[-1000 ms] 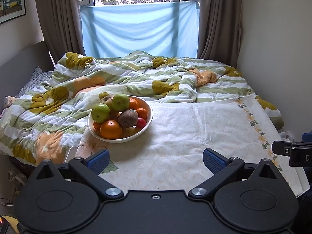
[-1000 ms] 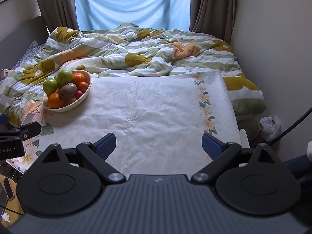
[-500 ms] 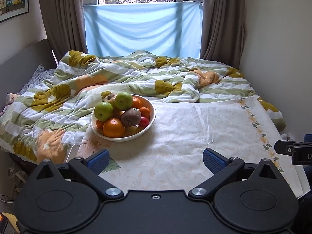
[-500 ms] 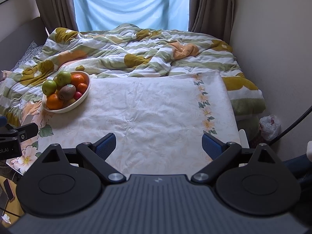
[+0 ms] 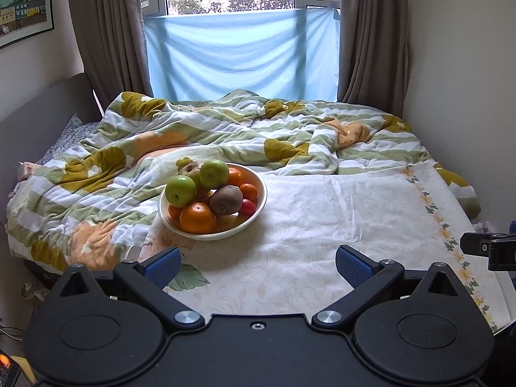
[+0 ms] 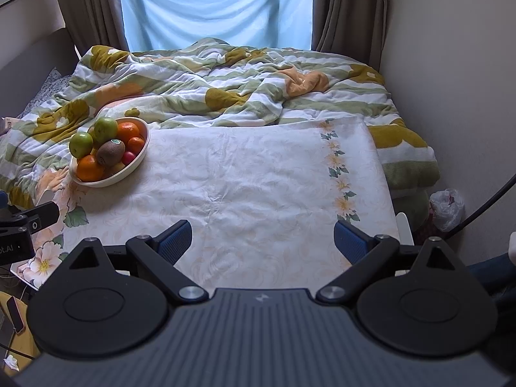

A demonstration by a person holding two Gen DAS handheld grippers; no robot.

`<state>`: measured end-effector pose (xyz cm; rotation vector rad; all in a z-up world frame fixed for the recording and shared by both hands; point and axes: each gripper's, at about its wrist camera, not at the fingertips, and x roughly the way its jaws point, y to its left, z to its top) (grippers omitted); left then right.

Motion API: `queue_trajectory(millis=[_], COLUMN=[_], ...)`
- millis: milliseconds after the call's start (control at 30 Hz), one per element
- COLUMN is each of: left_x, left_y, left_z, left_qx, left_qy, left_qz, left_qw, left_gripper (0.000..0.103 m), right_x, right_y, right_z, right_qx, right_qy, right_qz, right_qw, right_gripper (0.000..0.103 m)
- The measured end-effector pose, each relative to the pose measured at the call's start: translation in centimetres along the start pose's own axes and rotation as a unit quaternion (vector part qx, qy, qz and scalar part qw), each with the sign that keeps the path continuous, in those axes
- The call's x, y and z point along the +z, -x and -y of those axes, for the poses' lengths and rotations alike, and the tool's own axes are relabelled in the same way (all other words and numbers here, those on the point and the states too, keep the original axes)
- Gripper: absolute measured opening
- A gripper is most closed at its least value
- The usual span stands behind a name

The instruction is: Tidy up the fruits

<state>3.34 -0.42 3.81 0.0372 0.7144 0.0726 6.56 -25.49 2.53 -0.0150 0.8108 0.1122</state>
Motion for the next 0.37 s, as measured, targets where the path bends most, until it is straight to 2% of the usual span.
queue_trajectory(millis=[200, 367], left_x=[0.10, 0.10], left_y=[-0.06, -0.25], left_z=[-0.09, -0.18], left_qx=[0.016, 0.004], left_qy=[-0.003, -0.002], left_qz=[0.005, 0.008], left_qw=[0.9999, 1.0000], left_gripper=[0.103, 0.103], right_x=[0.03, 0.04], right_y=[-0.02, -0.25], right_z=[-0.01, 0.14], right_qx=[0.000, -0.001], right_qy=[0.000, -0.002], right_qz=[-0.001, -0.002], right_qw=[1.000, 1.000], right_gripper=[0.103, 0.103])
